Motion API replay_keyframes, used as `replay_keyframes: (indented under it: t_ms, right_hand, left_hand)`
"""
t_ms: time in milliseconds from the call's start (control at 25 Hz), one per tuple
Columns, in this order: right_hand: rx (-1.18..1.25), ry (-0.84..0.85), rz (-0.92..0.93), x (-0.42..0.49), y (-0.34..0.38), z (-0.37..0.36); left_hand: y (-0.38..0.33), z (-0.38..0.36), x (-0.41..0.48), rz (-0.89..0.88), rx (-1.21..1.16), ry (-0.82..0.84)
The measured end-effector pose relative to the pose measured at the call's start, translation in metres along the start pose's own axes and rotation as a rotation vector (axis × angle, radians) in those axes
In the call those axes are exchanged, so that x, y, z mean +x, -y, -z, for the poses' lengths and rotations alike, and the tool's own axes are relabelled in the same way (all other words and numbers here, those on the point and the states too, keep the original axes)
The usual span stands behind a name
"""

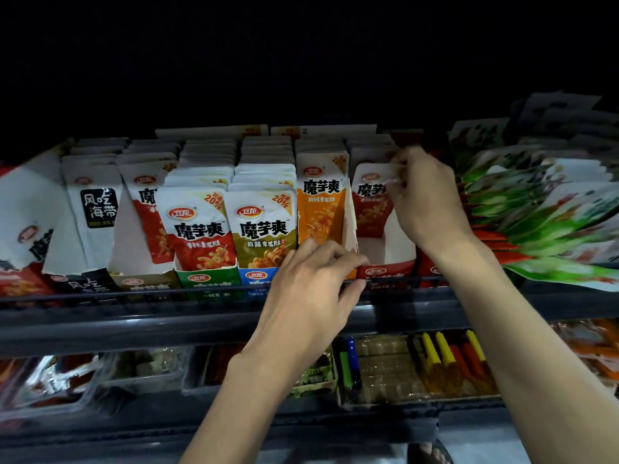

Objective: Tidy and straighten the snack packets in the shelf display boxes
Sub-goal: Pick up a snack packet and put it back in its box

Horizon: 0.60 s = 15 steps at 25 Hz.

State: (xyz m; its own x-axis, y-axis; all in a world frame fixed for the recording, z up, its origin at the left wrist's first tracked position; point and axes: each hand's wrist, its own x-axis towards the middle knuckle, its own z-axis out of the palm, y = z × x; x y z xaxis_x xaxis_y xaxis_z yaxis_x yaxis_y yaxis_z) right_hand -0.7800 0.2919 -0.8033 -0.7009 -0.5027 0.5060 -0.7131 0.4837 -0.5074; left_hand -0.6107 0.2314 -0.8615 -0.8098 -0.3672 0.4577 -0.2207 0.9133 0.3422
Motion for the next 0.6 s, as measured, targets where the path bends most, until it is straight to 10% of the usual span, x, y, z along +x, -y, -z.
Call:
replay_keyframes:
  t_ms: [320,600]
  right_hand:
    - [-0.043,-0.268,0.167,-0.008,0.008,-0.005]
    - [-0.319,-0.060,0.191,-0.020,0.006,-0.019]
  left_hand:
    - [0.000,0.002,0.000,0.003,-0.007,0.011]
    - [-0.002,0.004,0.000,0.013,-0.012,0.035]
